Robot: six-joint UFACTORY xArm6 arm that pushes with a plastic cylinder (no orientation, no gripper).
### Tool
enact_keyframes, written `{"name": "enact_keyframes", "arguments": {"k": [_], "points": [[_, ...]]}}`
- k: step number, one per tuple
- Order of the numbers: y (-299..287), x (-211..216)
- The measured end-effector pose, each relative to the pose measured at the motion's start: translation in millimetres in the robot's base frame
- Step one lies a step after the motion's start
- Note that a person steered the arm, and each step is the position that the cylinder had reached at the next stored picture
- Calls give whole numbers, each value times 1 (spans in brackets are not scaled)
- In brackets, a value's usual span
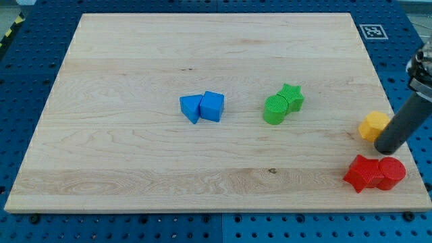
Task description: Move yellow hexagon top right to green star
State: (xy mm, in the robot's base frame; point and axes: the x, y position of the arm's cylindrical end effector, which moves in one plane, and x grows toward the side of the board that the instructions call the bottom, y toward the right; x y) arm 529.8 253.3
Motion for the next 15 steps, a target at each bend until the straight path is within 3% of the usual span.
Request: {"name": "enact_keyframes", "arguments": {"k": [9,15], "points": [[11,-55],[-38,-74]]}}
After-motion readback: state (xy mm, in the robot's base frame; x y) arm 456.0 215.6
